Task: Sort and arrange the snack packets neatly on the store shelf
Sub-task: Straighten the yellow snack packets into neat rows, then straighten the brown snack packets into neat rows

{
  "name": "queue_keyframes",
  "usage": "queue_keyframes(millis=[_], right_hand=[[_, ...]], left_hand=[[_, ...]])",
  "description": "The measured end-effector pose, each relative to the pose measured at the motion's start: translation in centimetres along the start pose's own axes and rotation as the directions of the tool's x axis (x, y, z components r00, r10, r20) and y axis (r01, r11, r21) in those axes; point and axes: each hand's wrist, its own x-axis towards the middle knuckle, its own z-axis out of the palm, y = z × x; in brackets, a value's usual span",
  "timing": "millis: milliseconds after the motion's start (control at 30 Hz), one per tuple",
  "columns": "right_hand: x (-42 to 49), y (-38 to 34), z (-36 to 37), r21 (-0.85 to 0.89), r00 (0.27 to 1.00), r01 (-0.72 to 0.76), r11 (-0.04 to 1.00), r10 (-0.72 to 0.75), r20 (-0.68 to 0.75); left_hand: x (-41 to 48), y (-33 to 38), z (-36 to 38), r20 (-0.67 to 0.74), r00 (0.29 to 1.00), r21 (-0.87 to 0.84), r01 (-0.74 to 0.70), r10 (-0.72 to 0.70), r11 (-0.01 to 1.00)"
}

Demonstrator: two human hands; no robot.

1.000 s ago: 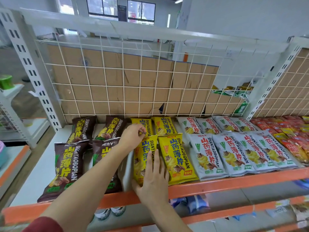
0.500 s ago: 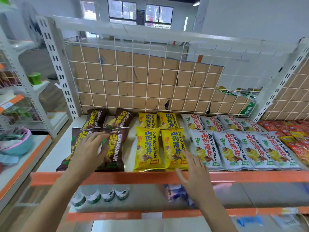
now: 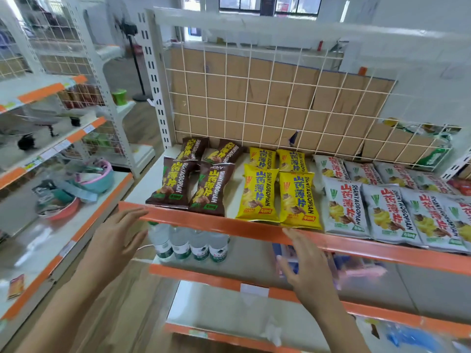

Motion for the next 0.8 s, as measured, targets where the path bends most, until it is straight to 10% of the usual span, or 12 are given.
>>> queue_keyframes(millis=[800], right_hand=[[18.8,-11.8,11.3,-0.203,0.995,-0.097,0.974,0.100,0.002]], left_hand=[[18.5,-10.8,2.1,0.106,0.990,-0.240,-0.068,0.096,0.968]])
